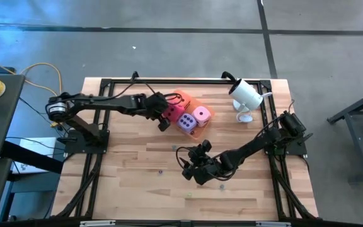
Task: Pick & Place Dice
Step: Put the large red die into the orange bin
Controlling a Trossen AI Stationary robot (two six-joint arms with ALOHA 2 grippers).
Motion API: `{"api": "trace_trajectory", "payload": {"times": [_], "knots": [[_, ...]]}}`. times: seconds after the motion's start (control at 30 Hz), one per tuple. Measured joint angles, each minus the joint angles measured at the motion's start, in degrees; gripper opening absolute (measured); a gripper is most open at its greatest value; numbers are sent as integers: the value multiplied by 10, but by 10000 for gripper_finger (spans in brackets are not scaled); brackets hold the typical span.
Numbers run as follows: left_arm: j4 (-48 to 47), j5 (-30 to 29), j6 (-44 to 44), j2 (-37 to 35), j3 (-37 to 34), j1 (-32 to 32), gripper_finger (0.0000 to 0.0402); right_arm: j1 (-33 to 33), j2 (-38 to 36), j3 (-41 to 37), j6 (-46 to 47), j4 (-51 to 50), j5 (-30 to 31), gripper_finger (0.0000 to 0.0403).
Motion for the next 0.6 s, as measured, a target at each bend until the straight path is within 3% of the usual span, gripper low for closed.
{"api": "trace_trajectory", "payload": {"times": [0.47, 0.6], "knots": [[-2, -2, 27, -11, 2, -4, 340, 0, 0, 0, 1, 0, 0, 258], [6, -42, 59, -43, 7, -9, 340, 0, 0, 0, 0, 0, 0, 258]]}}
